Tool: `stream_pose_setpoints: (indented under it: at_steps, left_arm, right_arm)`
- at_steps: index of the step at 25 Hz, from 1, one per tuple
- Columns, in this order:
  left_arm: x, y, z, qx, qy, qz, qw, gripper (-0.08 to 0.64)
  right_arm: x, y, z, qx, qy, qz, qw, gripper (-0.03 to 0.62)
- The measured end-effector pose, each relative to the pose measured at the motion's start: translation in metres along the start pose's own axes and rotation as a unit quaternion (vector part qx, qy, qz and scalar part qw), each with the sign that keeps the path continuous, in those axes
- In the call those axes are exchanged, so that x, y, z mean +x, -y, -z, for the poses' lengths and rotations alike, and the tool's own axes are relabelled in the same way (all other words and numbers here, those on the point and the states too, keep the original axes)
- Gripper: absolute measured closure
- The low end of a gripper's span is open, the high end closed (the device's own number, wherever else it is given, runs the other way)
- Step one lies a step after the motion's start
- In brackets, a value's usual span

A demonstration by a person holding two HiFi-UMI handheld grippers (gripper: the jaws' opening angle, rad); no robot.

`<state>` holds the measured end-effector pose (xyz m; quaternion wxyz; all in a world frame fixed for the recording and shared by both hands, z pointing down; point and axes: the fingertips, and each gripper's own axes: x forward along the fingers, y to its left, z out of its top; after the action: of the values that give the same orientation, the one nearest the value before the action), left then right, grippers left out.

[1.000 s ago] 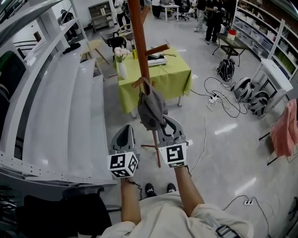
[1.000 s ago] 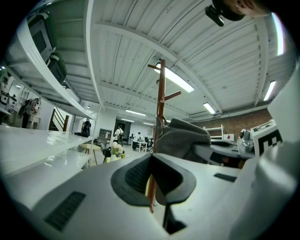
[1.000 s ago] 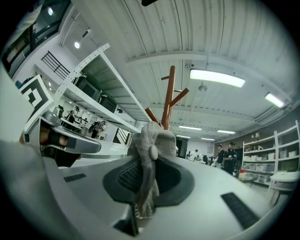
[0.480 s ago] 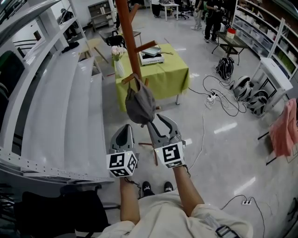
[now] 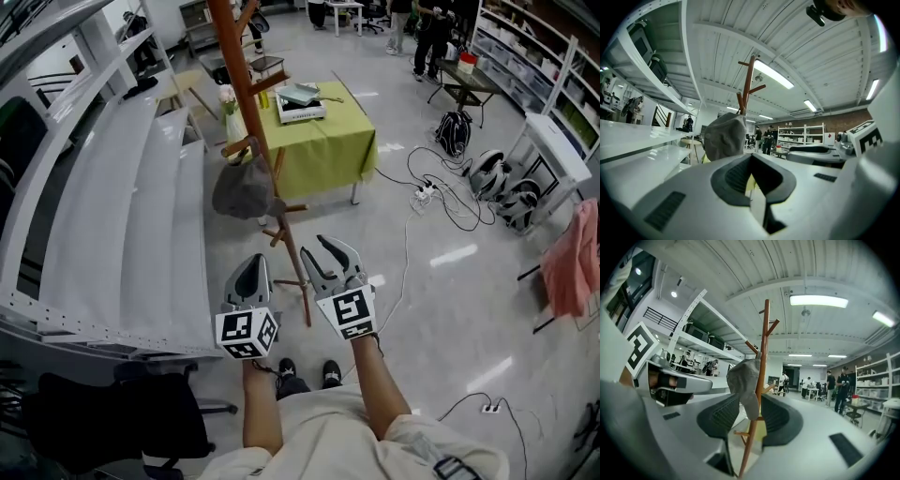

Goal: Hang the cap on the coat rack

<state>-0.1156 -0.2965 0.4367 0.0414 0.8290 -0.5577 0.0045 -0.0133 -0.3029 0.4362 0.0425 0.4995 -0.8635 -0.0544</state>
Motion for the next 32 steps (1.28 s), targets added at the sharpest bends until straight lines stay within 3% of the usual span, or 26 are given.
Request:
stream_pose_setpoints:
  at_steps: [9, 17, 26, 32]
  left_arm:
    - [-0.008, 0.015, 0.034, 0.007, -0.012, 0.008, 0.9999, 0.552]
    - [-0.008, 0.027, 0.013, 0.030, 0.009, 0.011, 0.9995, 0.552]
    - [-0.014, 0.024, 0.027, 0.033, 0.005, -0.008, 0.9994, 0.552]
    - [-0.021, 0.009, 0.019, 0.040, 0.008, -0.029, 0.9987, 0.552]
  right_arm:
    - [-0.020, 0.002, 0.045, 0.056, -0.011, 0.000, 0.998, 0.456]
    - [-0.030, 0.016, 0.019, 0.076, 0.046, 0.011, 0.996, 0.474]
    - [-0.019, 0.016, 0.048, 0.088, -0.001, -0.036, 0.995, 0.472]
    - [-0.009, 0.007, 0.048, 0.085, -0.006, -0.063, 0.994, 0.489]
